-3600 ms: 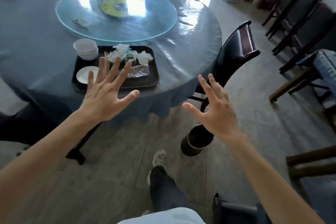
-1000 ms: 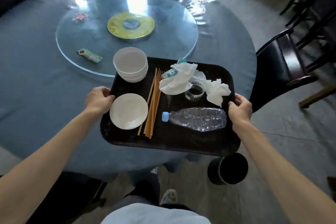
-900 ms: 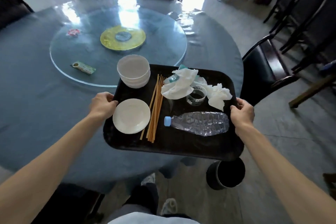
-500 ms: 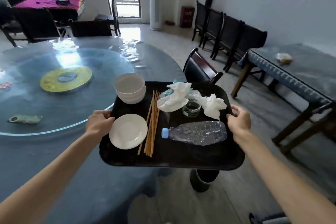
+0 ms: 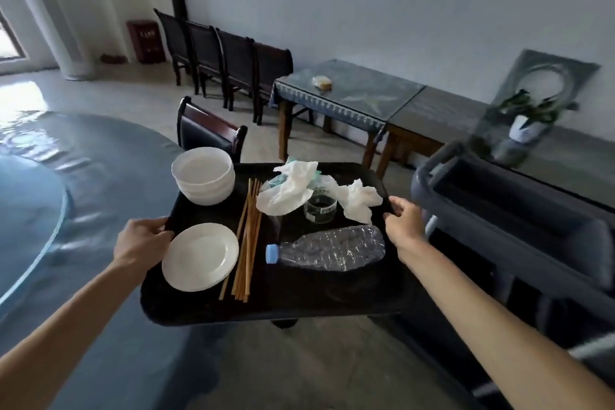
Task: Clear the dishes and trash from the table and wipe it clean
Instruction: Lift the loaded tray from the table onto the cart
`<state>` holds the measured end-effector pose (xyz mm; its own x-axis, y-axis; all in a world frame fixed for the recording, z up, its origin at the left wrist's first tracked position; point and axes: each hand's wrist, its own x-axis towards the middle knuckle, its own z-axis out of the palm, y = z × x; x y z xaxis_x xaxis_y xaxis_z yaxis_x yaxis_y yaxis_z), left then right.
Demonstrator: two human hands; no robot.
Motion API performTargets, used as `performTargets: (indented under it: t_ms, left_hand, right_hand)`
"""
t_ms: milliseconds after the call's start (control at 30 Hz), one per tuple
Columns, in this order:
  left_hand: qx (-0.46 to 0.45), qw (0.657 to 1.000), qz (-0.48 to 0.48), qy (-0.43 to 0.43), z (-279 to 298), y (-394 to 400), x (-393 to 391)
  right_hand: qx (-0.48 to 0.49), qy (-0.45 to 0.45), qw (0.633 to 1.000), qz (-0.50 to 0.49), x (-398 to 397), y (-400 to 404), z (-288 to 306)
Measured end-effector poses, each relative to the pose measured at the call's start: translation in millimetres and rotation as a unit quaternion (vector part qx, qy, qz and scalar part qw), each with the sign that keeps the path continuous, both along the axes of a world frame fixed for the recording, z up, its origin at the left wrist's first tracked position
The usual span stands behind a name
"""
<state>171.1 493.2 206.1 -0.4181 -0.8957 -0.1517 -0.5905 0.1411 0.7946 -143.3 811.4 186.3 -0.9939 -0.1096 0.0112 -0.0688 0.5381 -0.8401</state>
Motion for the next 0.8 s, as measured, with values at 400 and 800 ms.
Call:
performTargets:
  t_ms: [400, 800]
  left_hand:
    - [-0.029, 0.972, -0.231, 0.03, 17, 98, -185]
    - [-0.013, 0.943, -0.33, 0.029, -1, 228, -404]
  right_hand:
    - [-0.042, -0.025, 0.981, -0.186, -22, 203, 36]
    - [-0.044, -0.023, 0.957, -0.285, -135, 359, 38]
